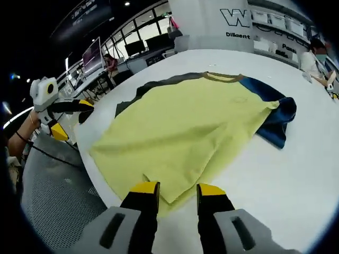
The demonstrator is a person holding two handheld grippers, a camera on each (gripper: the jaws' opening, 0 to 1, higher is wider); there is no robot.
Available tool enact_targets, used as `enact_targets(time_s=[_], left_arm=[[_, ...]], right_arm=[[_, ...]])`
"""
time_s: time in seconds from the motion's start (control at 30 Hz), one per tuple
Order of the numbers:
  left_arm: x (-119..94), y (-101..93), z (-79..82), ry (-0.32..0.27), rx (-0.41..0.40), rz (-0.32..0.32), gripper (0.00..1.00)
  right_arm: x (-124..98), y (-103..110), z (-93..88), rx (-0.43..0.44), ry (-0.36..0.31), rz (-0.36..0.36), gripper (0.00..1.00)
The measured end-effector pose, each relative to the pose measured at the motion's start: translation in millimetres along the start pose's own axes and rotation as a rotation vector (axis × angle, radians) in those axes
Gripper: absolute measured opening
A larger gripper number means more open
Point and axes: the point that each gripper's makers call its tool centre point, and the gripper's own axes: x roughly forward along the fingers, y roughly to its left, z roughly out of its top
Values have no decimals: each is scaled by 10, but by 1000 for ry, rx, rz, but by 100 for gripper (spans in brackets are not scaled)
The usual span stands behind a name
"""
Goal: Fold the garment on the visible template until the final outline fits inside the template.
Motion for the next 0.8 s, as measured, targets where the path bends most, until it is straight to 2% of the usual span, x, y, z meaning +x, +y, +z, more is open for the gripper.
enact_targets(time_s=[0.13, 0.2, 0.27, 0.43, 0.5, 0.6, 0.8], left_arm=[[-10, 29, 3, -14, -19, 12, 86], [-23, -5, 78, -65, -47, -4, 91], [-36, -34, 127, -92, -59, -21, 97], [-32, -10, 159, -101, -53, -6, 94], [-25, 4, 153, -94, -55, -1, 95], [-24, 12, 149, -91, -47, 5, 96], [-26, 72, 115, -80, -62, 23, 99]], right_arm=[[39, 37, -46, 32, 20, 3, 15], [56, 4, -67, 28, 32, -12, 9], [44, -3, -68, 23, 37, -18, 7], [59, -18, -81, 24, 50, -21, 0], [10, -16, -62, 29, 45, -25, 0], [-83, -59, -49, -13, 32, -47, 0], [-311, -164, -183, -3, 67, -72, 0]])
